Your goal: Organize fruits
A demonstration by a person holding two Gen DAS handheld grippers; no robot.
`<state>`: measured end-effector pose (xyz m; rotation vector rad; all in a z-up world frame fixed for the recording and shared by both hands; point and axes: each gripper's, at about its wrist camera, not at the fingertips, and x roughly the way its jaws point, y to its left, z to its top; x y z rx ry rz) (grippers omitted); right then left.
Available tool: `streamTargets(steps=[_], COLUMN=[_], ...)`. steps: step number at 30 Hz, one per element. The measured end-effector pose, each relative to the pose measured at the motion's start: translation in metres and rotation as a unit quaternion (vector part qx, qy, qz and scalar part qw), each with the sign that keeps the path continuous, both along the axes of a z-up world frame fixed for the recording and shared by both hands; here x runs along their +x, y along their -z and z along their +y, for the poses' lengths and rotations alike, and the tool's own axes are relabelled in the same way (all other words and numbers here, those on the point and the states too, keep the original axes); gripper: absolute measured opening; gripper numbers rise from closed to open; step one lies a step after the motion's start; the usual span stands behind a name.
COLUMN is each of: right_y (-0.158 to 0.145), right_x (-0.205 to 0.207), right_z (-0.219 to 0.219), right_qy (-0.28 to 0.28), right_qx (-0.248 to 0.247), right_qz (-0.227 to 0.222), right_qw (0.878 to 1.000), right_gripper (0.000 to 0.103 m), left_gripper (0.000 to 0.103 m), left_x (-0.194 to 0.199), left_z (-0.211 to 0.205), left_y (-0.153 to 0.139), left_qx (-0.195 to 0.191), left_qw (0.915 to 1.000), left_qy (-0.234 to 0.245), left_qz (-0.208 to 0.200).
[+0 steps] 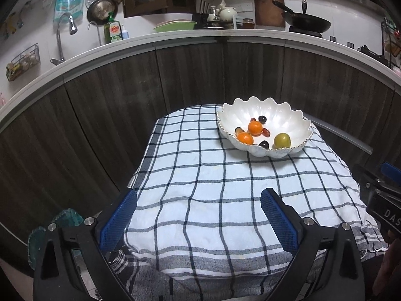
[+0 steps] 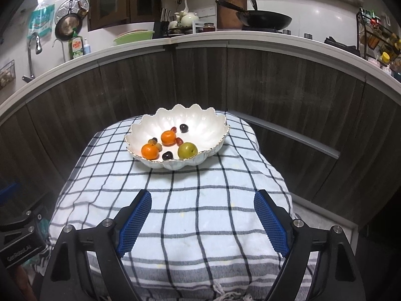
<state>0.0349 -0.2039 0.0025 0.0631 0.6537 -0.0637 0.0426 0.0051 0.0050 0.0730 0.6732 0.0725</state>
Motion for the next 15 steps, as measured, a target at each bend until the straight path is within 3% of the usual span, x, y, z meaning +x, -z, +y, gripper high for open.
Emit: streamTargets(steps=[15], right_y=[-0.007], right_x=[-0.018], right_z=[-0.007], right_qy=[0.017], right_qx=[0.0], right_qz=[-0.014], right_qw=[1.0], right_gripper=[0.09], left_gripper=[0.102], left_x=[-0.014], left_z=[0.001], left_y=[-0.006], left_qx=[0.005], left_qw=[0.9997], left_qy=[-0.005], left_qz=[-0.024])
